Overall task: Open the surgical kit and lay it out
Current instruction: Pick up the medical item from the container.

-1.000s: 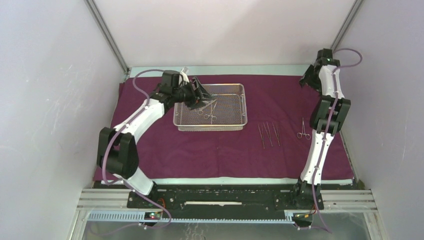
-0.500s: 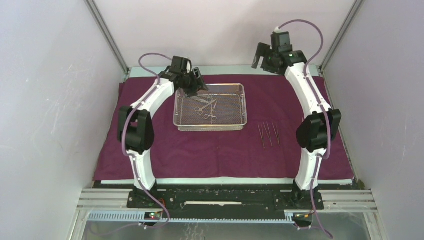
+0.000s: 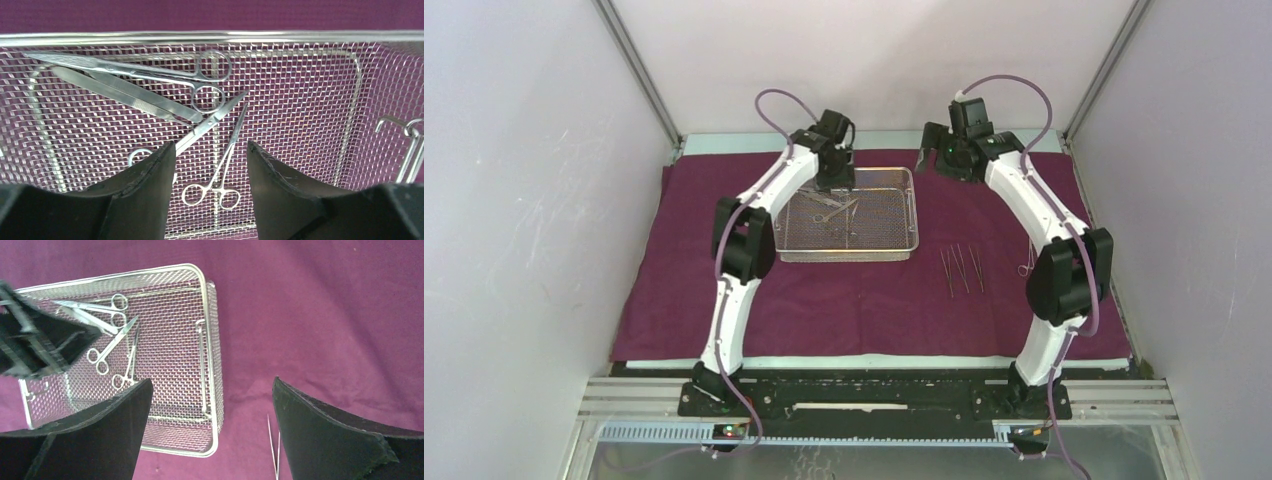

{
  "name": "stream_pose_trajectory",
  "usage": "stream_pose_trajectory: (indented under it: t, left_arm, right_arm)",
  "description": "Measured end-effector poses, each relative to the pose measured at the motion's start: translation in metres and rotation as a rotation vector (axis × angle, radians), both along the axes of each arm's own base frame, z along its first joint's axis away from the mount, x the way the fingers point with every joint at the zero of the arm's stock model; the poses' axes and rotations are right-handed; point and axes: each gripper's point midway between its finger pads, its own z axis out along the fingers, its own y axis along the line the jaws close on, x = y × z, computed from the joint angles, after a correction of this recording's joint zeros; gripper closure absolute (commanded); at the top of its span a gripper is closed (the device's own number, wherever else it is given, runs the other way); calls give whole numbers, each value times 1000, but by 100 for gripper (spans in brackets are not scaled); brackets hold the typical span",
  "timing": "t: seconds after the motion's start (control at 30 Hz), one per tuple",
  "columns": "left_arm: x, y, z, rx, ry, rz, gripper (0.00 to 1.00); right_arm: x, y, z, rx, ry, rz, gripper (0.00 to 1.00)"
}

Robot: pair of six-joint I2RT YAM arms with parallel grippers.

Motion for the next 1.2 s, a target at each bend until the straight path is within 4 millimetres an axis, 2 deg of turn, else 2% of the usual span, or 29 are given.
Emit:
stream_pose_trajectory:
  t: [0.2,0.47,0.93,1.2]
  left_arm:
    - [-14,-17,-28,51,61,-43,42]
    - [-28,-19,-61,113,138,-57,48]
    - [-46,-43,-64,182,122,-103,62]
    - [-51,-38,-66,210,140,-95,77]
  right_arm:
    - [-11,7,14,45,-48,29,2]
    - [-13,12,7,68,-40,48,2]
    - [-15,17,4,89,-34,66,2]
    - [-16,21,4,97,-34,78,2]
